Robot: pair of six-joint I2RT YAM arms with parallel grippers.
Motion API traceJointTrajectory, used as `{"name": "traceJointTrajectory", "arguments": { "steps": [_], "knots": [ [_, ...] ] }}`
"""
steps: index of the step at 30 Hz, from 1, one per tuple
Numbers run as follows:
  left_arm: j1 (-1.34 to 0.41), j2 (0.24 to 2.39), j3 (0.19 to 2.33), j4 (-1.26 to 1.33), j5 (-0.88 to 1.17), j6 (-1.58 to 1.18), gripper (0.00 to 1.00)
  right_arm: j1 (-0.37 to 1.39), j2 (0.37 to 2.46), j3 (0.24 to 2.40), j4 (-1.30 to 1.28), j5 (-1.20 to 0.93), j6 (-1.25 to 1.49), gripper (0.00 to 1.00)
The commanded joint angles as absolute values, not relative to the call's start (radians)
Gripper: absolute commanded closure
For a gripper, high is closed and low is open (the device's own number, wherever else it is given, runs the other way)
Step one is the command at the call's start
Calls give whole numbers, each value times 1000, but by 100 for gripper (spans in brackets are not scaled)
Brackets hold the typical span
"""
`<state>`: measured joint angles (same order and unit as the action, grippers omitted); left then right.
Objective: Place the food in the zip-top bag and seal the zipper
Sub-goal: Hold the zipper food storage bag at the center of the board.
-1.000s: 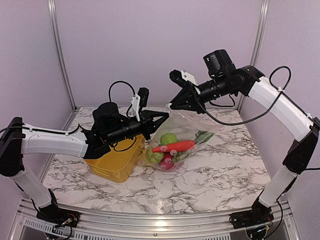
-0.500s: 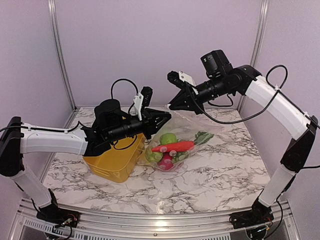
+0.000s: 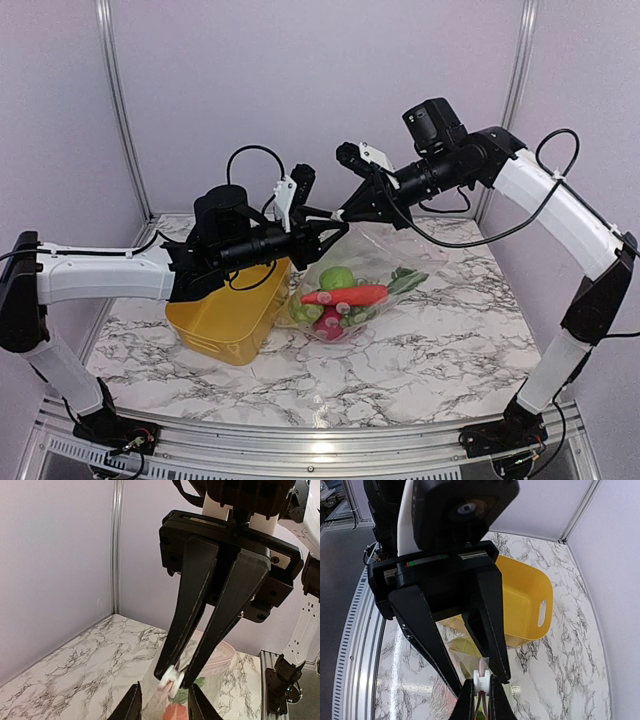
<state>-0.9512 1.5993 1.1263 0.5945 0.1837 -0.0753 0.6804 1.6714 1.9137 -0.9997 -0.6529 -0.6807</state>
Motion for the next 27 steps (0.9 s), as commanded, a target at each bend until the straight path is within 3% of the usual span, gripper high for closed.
{"name": "traceJointTrajectory", "arguments": {
  "steps": [1,16,27],
  "knots": [
    [-947,1585,1151,529,180,8,68,692,1664,1961,-1041,-658,-682,100],
    [-916,1590,1159,533,278,19,99,692,1673,1950,-1052,-648,-685,100],
    [-894,1530,1067,612,210,6,100,647,1707,1955,-1100,-572,-683,100]
  ]
}}
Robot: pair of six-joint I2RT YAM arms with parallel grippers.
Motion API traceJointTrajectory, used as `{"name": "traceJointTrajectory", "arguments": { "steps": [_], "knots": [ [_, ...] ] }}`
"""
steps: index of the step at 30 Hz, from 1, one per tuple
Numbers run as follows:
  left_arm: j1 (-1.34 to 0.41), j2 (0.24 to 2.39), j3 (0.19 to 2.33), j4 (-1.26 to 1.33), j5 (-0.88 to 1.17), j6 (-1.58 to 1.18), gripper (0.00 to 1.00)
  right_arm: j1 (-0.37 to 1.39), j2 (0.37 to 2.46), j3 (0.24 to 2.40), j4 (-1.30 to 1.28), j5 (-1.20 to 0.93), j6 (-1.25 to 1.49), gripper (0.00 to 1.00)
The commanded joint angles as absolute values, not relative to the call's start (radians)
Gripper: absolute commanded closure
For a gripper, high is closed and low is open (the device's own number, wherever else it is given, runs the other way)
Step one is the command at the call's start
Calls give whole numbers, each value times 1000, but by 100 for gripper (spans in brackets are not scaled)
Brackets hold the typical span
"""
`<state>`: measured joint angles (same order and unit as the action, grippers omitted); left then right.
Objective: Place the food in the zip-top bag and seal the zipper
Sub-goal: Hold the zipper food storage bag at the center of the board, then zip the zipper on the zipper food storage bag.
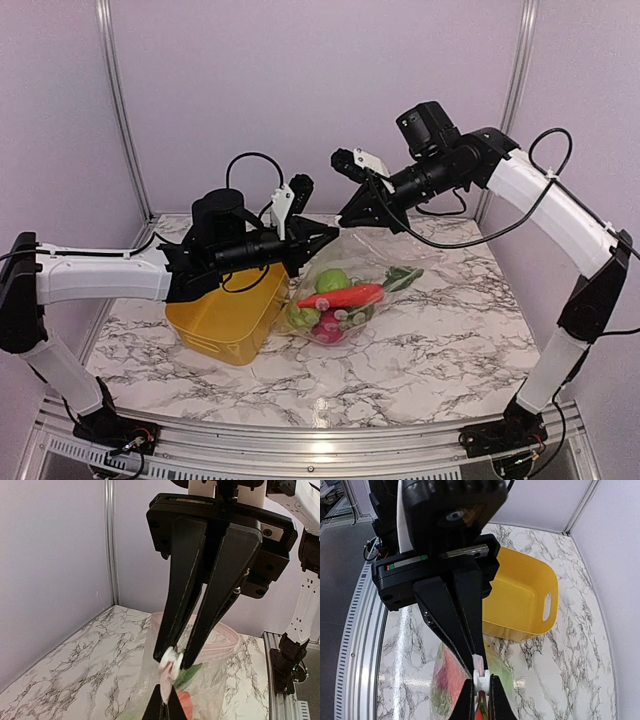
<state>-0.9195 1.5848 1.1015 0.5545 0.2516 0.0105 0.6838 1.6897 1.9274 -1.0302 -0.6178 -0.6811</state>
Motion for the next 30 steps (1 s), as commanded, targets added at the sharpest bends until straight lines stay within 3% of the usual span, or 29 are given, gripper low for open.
{"name": "traceJointTrajectory", "arguments": {
  "steps": [1,30],
  "knots": [
    [-891,1523,1058,619,205,6,100,636,1706,1953,-1104,-572,-685,100],
    [-857,1486,988,669,160,-59,100,286,1595,1752,-1175,-524,-832,100]
  ]
}}
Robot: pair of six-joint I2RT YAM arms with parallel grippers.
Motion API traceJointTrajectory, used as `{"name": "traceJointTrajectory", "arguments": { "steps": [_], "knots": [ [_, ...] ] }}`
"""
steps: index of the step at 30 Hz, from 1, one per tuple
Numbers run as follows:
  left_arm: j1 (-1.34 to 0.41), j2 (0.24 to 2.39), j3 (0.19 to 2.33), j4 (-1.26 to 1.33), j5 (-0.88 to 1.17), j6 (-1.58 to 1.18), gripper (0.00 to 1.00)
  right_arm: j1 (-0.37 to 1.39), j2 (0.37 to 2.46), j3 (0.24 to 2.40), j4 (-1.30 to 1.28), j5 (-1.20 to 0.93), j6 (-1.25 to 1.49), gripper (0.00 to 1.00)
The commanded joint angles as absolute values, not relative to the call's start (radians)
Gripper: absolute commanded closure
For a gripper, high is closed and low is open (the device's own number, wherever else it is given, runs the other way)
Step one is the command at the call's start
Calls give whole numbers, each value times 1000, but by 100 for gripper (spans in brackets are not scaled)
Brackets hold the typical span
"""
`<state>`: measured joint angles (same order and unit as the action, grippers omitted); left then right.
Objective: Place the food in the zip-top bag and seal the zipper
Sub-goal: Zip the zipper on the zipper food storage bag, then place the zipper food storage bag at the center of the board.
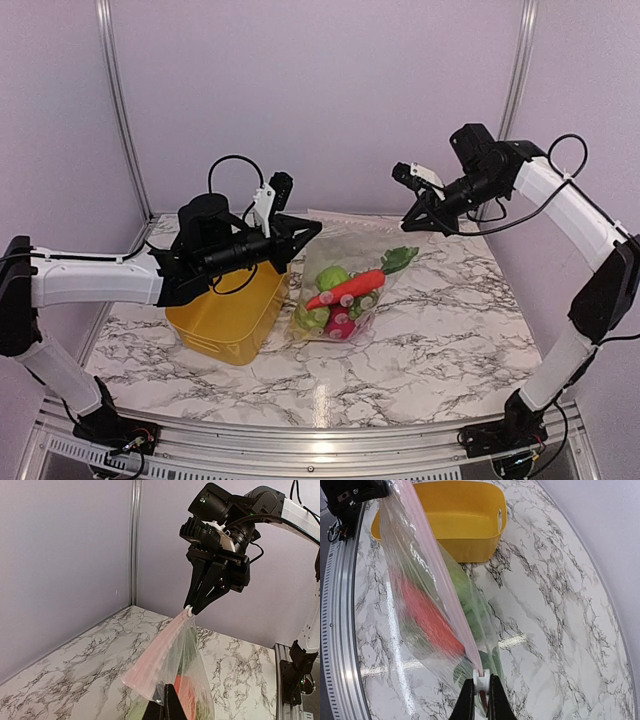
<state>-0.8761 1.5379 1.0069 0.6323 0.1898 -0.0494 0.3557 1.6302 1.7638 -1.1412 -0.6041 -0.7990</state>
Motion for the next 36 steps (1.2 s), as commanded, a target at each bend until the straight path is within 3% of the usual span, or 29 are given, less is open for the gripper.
{"name": "traceJointTrajectory", "arguments": {
  "steps": [1,26,36],
  "knots": [
    [-856,1486,984,668,160,-60,100,276,1593,1750,-1175,-526,-835,100],
    [-848,1497,976,688,149,-79,100,233,1608,1733,-1182,-519,-857,100],
    [-845,1528,1048,724,122,-116,100,237,1646,1921,-1161,-552,-809,100]
  ]
}}
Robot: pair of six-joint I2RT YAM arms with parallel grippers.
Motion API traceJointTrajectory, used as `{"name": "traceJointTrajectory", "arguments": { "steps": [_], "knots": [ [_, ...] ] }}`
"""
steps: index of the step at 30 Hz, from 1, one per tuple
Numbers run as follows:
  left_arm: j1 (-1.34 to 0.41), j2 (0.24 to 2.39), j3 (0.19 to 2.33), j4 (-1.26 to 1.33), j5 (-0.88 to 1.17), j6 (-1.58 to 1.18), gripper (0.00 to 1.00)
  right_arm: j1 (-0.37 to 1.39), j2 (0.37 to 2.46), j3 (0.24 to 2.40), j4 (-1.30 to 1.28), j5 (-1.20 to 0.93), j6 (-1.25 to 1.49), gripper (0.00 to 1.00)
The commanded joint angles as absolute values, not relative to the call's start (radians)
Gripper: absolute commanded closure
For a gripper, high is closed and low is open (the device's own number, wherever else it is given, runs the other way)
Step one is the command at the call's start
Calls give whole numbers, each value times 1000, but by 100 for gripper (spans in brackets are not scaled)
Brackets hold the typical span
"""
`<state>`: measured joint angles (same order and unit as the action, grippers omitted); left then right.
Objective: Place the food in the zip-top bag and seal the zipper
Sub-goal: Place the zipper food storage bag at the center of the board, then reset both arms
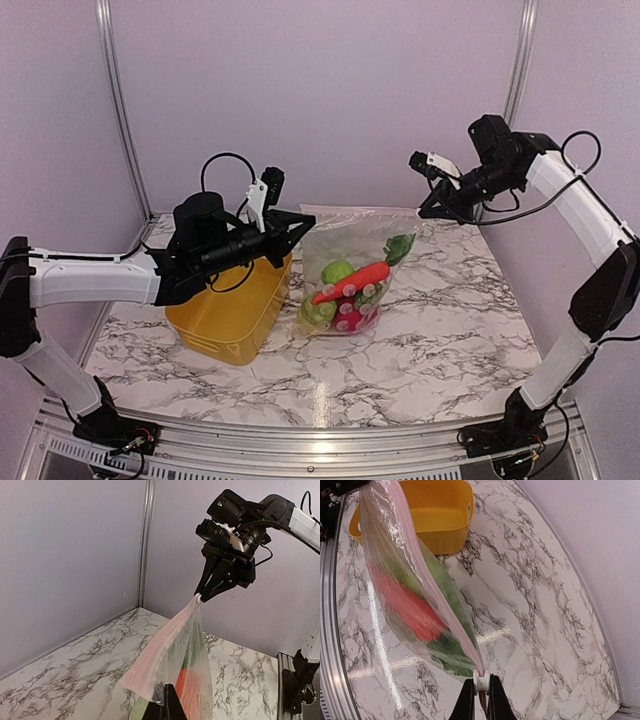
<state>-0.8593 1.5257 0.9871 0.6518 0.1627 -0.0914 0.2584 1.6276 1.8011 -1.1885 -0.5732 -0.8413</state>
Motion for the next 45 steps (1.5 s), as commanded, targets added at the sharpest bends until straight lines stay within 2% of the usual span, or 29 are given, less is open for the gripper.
{"name": "traceJointTrajectory", "arguments": {
  "steps": [1,7,11,17,21,24,27,33,37,41,45],
  "knots": [
    [-846,1527,1062,727,123,-124,100,240,1657,1960,-1156,-557,-795,100],
    [-847,1509,1124,723,140,-159,100,285,1743,2182,-1134,-572,-751,100],
    [-848,1494,1130,705,114,-142,100,337,1754,2210,-1080,-533,-746,100],
    [-848,1525,1088,689,118,-77,98,344,1698,2040,-993,-474,-769,100],
    [-847,1543,1060,614,210,-52,97,344,1601,1843,-1039,-517,-837,94],
    [-848,1541,1051,547,300,-79,86,355,1503,1676,-1067,-565,-880,86],
    [-859,1506,1038,498,369,-117,68,367,1412,1570,-1093,-602,-911,76],
    [-874,1362,1084,273,379,-84,33,353,1362,1641,-1114,-639,-874,50],
    [-874,1252,1117,123,195,-26,22,296,1371,1637,-919,-623,-697,38],
    [-865,1161,1104,54,-157,-15,11,240,1377,1586,-662,-514,-477,16],
    [-851,1117,1092,-55,-462,-6,4,234,1373,1531,-509,-402,-282,11]
  ]
}}
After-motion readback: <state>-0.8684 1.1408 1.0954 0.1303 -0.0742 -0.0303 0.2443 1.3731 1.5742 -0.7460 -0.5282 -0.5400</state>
